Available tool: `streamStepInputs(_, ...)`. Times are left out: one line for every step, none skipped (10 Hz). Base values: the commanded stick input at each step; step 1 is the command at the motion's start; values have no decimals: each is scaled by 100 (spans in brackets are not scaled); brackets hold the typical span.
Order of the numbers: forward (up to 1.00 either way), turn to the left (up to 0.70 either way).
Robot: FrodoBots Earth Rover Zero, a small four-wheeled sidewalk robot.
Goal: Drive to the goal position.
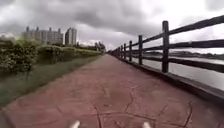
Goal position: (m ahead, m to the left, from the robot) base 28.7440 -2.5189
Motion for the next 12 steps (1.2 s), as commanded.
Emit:
streamStepInputs(50, 0)
streamStepInputs(50, 2)
streamStepInputs(50, 1)
streamStepInputs(50, 2)
streamStepInputs(50, 3)
streamStepInputs(50, 0)
streamStepInputs(50, 0)
streamStepInputs(50, 0)
streamStepInputs(50, 0)
streamStepInputs(50, 0)
streamStepInputs(50, 0)
streamStepInputs(50, 0)
